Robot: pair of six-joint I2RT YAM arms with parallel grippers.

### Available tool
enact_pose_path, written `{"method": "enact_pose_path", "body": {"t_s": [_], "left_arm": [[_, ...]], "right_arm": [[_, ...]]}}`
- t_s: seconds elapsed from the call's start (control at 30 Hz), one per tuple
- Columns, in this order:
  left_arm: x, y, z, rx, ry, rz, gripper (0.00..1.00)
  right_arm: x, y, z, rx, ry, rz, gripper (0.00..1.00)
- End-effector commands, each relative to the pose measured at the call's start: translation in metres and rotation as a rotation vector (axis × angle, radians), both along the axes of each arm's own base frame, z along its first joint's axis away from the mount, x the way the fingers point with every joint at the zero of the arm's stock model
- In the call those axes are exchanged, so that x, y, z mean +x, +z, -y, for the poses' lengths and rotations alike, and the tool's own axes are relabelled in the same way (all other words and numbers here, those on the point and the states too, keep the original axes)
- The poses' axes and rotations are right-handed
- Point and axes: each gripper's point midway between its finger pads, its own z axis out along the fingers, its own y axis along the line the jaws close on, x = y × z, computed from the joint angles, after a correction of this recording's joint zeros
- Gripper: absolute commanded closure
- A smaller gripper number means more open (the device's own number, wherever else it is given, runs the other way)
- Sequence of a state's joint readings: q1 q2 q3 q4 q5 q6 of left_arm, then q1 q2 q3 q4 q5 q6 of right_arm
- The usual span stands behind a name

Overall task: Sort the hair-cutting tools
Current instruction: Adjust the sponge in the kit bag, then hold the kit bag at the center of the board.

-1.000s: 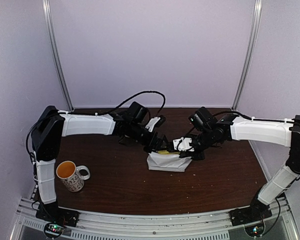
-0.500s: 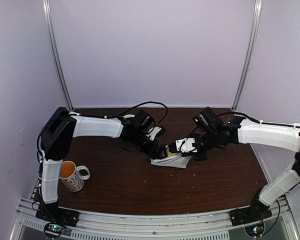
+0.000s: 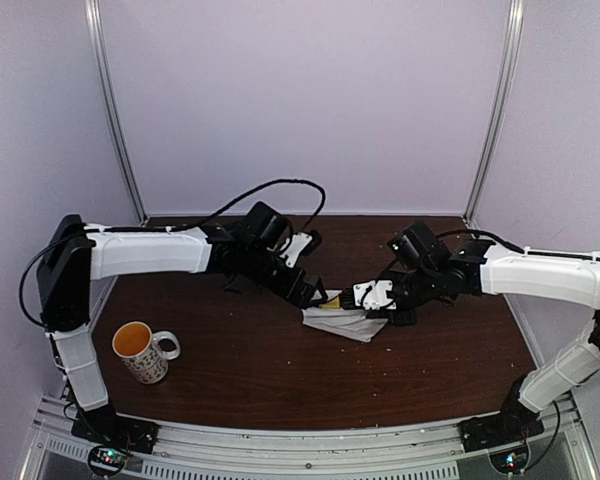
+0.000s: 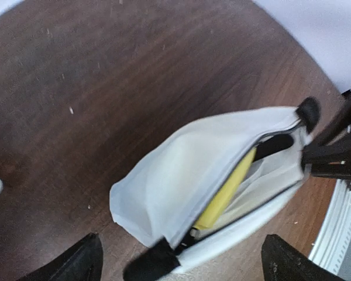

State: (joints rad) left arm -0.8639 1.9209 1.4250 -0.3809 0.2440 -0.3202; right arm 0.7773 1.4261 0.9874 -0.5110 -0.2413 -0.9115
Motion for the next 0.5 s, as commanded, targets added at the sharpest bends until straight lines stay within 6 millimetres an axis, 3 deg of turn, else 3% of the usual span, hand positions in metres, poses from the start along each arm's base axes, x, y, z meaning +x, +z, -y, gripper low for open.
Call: {"method": "enact_pose_path", "body": {"t_s": [0.0, 0.07, 0.17, 0.3, 0.37, 0.4, 0.43, 0.47], "left_arm": [[0.007, 0.099, 0.004, -0.233, 0.003, 0.212, 0.02], [0.007, 0.111, -0.007, -0.243, 0.039, 0.257, 0.02], [0.005, 0.130, -0.026, -0.265, 0.078, 0.350, 0.02], [0.003, 0.159, -0.059, -0.305, 0.156, 0.505, 0.02], [0.026, 0.158, -0.090, -0.279, 0.417, 0.504, 0.02], [0.028, 0.152, -0.089, -0.264, 0.396, 0.488, 0.03], [0.025, 0.146, -0.082, -0.244, 0.320, 0.482, 0.10], [0.022, 0.140, -0.076, -0.225, 0.259, 0.468, 0.25]], "right_arm": [[0.012, 0.033, -0.004, 0.081, -0.055, -0.006, 0.80], [0.015, 0.035, -0.003, 0.089, -0.076, -0.015, 0.72], [0.014, 0.044, -0.003, 0.120, -0.081, -0.042, 0.68], [0.015, 0.074, -0.003, 0.205, -0.133, -0.081, 0.58], [0.021, 0.095, -0.004, 0.264, -0.172, -0.108, 0.54], [0.026, 0.106, -0.004, 0.309, -0.220, -0.132, 0.48], [0.032, 0.117, -0.004, 0.347, -0.242, -0.130, 0.40], [0.039, 0.126, -0.003, 0.386, -0.288, -0.135, 0.15]]}}
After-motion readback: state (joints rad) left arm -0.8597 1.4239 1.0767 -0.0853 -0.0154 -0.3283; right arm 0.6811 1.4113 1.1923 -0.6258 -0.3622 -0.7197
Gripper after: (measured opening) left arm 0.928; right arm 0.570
